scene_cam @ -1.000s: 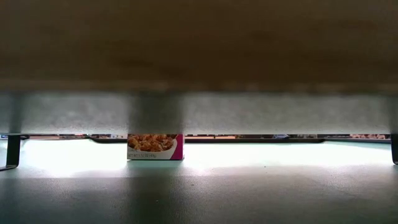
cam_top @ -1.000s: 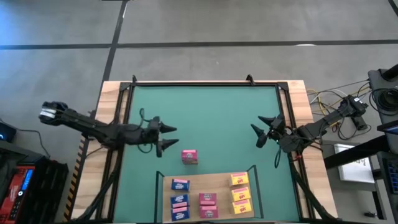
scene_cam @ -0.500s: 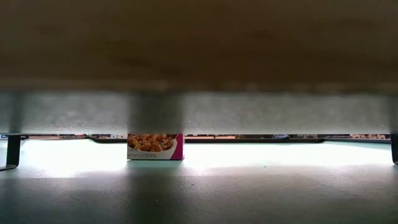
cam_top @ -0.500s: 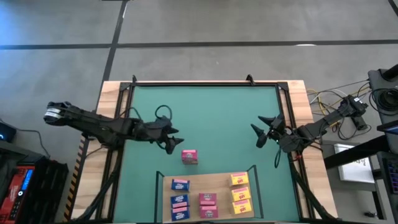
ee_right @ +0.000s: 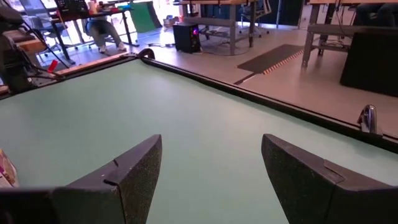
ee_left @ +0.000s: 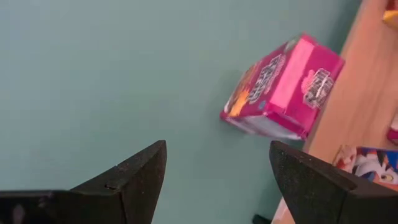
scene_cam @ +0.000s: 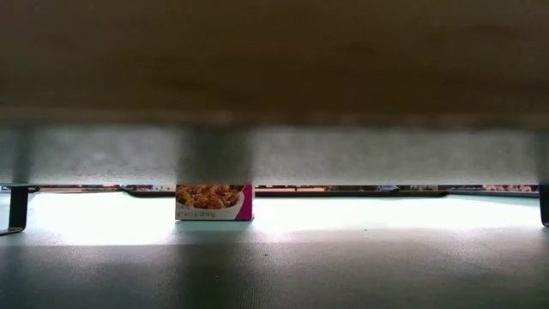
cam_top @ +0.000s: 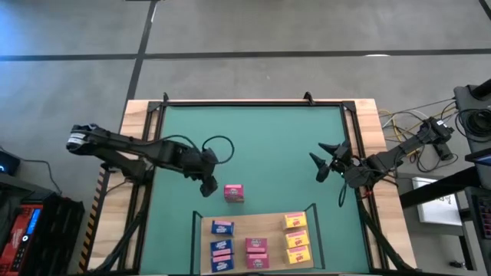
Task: Stack cereal on shelf
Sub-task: Put the violet cereal box on the shelf aligned with the other violet cereal boxes
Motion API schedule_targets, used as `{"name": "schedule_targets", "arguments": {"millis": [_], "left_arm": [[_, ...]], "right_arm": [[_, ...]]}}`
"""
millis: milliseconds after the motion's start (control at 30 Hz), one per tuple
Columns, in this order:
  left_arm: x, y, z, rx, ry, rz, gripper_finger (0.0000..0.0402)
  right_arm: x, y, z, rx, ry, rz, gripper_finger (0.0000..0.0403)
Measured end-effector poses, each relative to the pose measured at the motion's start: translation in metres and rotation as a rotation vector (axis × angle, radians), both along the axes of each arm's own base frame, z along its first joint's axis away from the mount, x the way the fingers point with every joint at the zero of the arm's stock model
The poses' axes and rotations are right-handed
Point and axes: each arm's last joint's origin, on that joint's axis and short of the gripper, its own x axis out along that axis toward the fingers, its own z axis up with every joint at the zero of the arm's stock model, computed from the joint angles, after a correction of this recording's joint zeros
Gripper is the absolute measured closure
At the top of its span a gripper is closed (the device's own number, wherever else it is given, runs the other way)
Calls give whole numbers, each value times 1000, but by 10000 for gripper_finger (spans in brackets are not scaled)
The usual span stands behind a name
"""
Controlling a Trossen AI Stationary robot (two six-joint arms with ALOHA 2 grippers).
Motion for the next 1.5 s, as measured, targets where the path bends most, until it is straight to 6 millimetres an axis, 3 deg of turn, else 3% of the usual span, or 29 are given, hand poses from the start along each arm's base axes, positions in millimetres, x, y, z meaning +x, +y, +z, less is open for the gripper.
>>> {"name": "schedule_targets", "arguments": {"millis": [167,367,600,1000,1133,1333,1500], "left_arm": [[-2,0,1,23,-56,-66,134],[9,-10,-4,-34,-93,-377,134],[24,-14,-10,76,-165,-603,134],[43,-17,-17,133,-258,-648,126],[46,-16,-19,148,-246,-603,93],[48,-18,-23,162,-239,-600,12],[51,-18,-27,153,-225,-592,18]], "right_arm": [[0,0,0,0,0,0,138],[0,0,0,0,0,0,138],[0,0,0,0,0,0,138],[0,0,0,0,-1,0,138],[0,0,0,0,0,0,138],[0,0,0,0,0,0,138],[0,0,0,0,0,0,138]]}}
